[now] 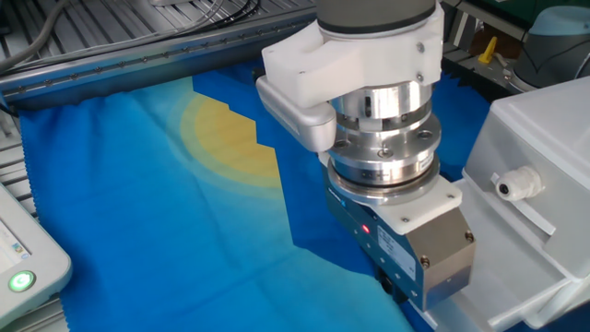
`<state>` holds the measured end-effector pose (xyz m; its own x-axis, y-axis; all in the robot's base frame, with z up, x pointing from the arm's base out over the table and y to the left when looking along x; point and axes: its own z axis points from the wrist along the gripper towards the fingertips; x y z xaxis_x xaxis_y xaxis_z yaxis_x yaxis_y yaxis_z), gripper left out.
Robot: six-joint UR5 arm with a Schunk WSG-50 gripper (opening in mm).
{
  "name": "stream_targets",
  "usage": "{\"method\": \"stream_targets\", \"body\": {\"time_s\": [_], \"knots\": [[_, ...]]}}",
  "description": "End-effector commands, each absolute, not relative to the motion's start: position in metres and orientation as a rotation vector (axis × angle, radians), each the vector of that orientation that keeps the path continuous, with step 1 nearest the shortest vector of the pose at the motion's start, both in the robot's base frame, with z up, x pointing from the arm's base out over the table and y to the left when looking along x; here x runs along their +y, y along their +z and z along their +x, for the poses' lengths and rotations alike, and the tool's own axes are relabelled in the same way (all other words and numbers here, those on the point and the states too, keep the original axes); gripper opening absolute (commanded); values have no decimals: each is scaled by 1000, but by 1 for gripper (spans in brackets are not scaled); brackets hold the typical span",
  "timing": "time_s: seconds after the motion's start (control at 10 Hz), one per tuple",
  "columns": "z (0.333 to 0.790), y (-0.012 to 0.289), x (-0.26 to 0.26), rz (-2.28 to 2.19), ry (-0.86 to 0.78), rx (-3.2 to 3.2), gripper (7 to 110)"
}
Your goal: Grasp the handle and open the drawer
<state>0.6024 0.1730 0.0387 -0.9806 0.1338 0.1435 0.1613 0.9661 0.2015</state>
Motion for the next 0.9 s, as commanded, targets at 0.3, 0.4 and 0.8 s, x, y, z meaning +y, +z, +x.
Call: {"method": "stream_targets", "body": {"time_s": [0.3,0.4,0.8], "knots": [[600,43,179,-221,-371,-2967,110],[601,43,179,-223,-366,-2968,110],[602,42,177,-228,-356,-2975,110]]}}
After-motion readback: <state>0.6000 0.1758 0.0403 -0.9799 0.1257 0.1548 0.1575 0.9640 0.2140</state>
